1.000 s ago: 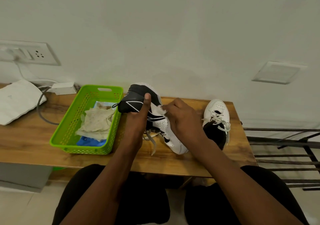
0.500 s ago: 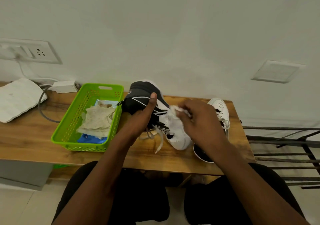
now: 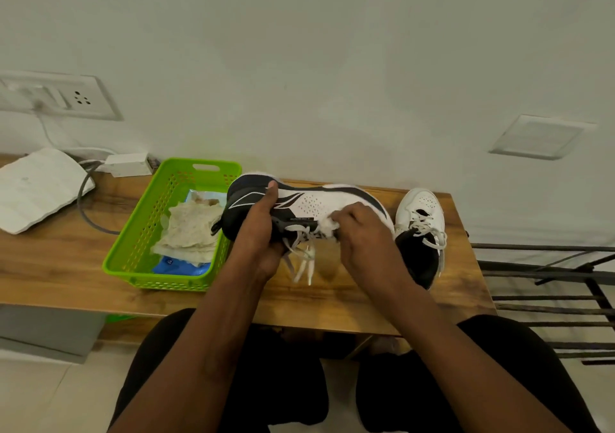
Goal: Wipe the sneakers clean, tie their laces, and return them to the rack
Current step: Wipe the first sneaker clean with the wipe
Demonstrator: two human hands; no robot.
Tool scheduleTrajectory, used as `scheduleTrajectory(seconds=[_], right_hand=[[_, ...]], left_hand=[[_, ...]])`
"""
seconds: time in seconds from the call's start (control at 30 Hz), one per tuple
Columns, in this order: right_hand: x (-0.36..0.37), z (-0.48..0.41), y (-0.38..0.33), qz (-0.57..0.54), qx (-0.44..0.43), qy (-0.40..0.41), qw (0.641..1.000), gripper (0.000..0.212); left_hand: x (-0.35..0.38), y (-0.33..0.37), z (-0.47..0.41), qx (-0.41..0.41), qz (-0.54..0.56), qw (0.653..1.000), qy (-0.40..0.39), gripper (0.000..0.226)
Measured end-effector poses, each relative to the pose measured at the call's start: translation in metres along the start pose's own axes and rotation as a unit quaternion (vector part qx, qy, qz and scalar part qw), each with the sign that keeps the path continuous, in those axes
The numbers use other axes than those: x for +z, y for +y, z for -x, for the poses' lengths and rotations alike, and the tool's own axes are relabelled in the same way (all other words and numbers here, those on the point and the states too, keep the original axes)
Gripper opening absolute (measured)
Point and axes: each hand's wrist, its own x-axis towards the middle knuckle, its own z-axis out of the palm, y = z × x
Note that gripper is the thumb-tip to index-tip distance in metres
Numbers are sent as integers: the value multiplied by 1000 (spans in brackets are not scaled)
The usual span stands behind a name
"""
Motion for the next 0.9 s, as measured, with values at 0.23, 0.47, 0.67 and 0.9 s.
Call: scheduleTrajectory(seconds=[0.23, 0.47, 0.67, 0.9], right_hand=[[-23, -20, 15, -119, 126, 199, 965, 20], [12, -16, -38, -165, 6, 116, 979, 19], [-17, -42, 28, -56, 107, 180, 976, 17], [-25, -45, -33, -263, 76, 153, 950, 13]], left_hand=[[9, -8, 5, 5, 140, 989, -39, 31], [16, -42, 5, 52, 90, 995, -12, 54], [31, -44, 25, 171, -57, 983, 30, 26], [25, -52, 27, 234, -240, 942, -6, 40]])
